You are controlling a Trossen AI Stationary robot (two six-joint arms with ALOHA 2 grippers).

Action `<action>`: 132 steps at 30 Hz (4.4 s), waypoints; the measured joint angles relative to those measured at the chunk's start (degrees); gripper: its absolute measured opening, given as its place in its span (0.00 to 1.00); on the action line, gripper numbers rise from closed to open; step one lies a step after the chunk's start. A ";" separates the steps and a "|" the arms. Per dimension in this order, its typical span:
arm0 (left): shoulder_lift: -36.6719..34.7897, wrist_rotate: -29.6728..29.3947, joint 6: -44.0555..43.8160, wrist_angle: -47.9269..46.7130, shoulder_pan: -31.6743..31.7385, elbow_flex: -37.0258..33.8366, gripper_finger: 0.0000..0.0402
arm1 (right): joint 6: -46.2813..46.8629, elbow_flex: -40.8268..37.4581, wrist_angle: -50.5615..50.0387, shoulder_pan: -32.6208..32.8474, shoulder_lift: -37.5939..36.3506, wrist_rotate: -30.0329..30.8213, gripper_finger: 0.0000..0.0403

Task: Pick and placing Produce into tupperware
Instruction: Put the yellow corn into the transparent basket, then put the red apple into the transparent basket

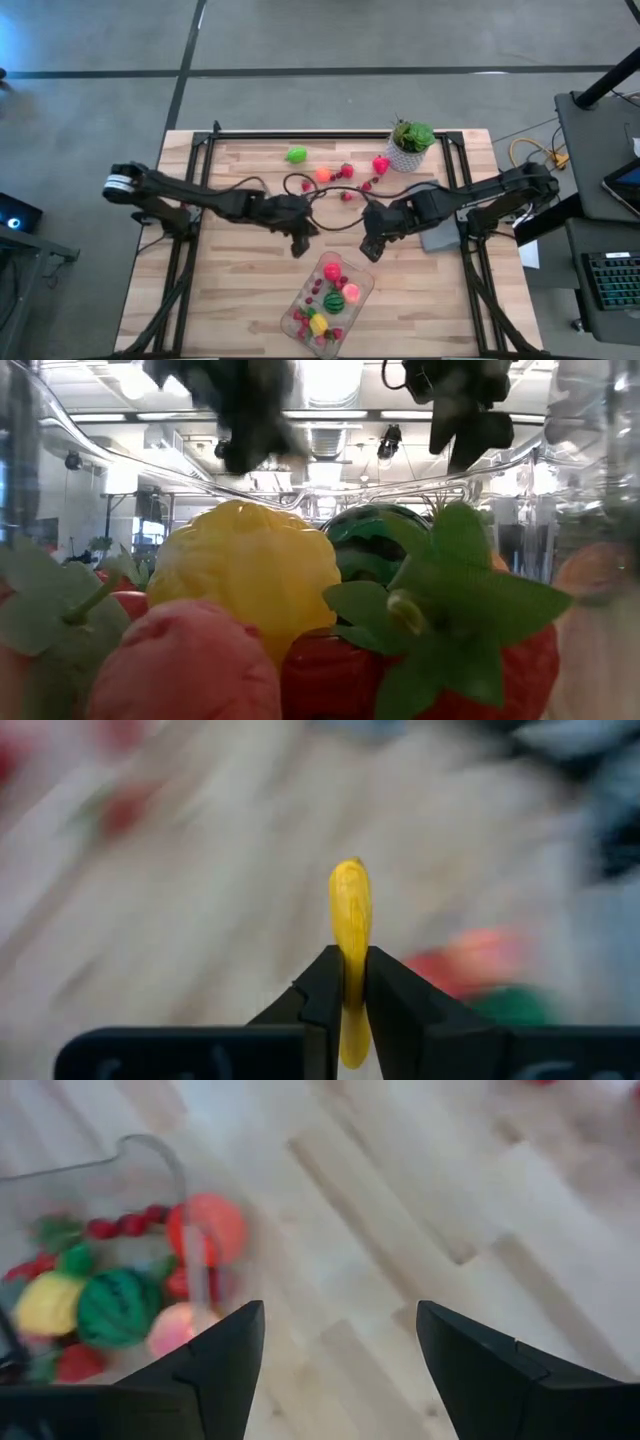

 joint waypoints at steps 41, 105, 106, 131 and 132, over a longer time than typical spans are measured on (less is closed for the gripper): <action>-0.72 2.52 -32.85 -3.50 -11.36 3.99 0.55 | 7.18 -0.24 -11.05 4.49 -15.89 14.96 0.62; -9.48 -8.39 14.19 -28.55 21.38 2.18 0.55 | 55.98 0.91 -0.56 -39.60 13.40 19.56 0.62; -9.48 -8.39 14.17 -28.55 21.38 2.18 0.55 | 55.97 0.90 -0.06 -39.77 13.78 19.53 0.62; -9.60 -8.56 13.75 -27.37 21.38 2.18 0.55 | 50.82 0.96 2.33 -42.56 19.47 15.00 0.62; -9.61 -8.56 13.75 -27.37 21.38 2.18 0.55 | 50.15 0.96 2.35 -42.56 19.34 14.88 0.62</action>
